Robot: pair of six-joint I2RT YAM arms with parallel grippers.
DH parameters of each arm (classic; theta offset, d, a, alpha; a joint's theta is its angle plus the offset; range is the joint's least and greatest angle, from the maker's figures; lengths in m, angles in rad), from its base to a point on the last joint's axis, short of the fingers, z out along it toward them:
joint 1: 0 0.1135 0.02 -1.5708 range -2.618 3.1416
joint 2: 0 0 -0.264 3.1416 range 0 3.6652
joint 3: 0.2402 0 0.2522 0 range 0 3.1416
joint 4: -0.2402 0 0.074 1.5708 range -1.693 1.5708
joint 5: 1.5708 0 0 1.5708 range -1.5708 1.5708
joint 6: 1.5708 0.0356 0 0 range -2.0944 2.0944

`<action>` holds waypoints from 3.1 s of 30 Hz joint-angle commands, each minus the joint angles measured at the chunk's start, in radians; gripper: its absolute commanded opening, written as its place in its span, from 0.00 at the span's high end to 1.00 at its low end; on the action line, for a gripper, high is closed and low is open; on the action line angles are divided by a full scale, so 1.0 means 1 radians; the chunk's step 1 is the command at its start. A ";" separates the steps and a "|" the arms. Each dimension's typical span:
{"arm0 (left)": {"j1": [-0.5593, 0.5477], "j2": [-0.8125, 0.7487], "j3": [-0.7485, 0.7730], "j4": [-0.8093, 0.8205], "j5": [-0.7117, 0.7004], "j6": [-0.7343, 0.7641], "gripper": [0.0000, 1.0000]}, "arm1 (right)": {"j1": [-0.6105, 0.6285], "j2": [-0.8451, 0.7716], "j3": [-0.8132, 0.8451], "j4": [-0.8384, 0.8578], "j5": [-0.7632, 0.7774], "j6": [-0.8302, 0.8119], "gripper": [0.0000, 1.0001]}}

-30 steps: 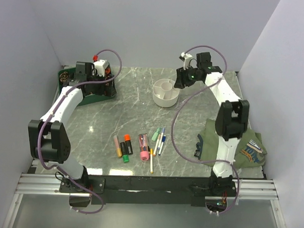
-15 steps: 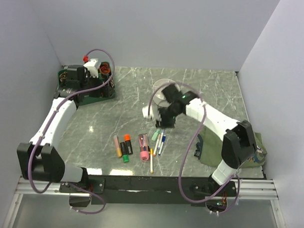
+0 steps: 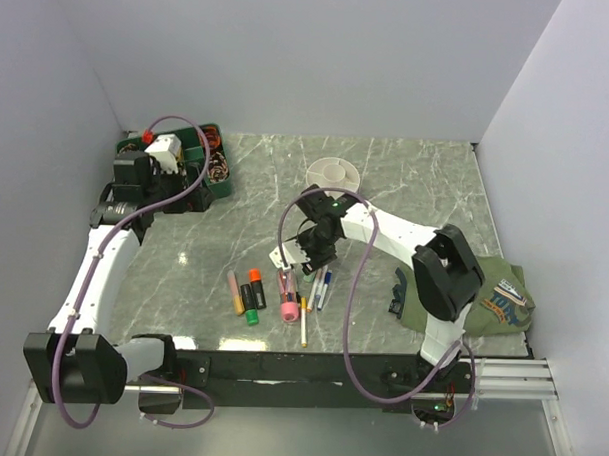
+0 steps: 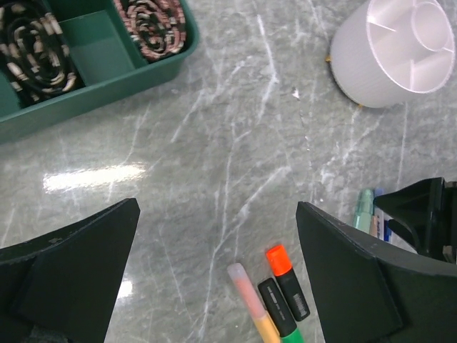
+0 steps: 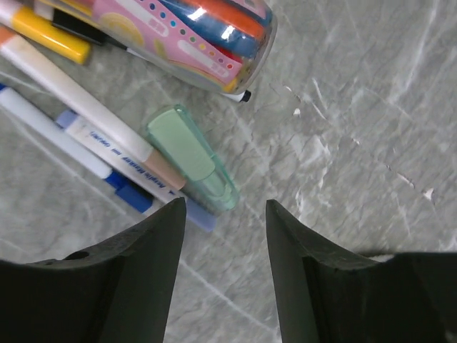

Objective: Sort the stationery into containers
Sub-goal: Pick up the pen from the center of the board.

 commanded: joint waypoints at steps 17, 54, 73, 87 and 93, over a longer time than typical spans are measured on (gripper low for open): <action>0.116 -0.030 -0.036 0.029 0.020 -0.037 0.01 | 0.029 0.105 0.034 -0.048 0.030 -0.203 0.50; 0.154 -0.010 -0.068 0.046 0.052 -0.060 0.01 | 0.069 0.281 0.207 -0.186 -0.018 -0.083 0.52; 0.159 0.008 -0.046 0.049 0.066 -0.066 0.01 | 0.054 0.255 0.376 -0.380 -0.048 -0.085 0.46; 0.173 0.050 -0.023 0.049 0.061 -0.063 0.01 | 0.052 0.300 0.294 -0.217 -0.007 -0.125 0.46; 0.176 0.063 -0.034 0.063 0.064 -0.069 0.00 | 0.049 0.303 0.253 -0.185 0.019 -0.148 0.46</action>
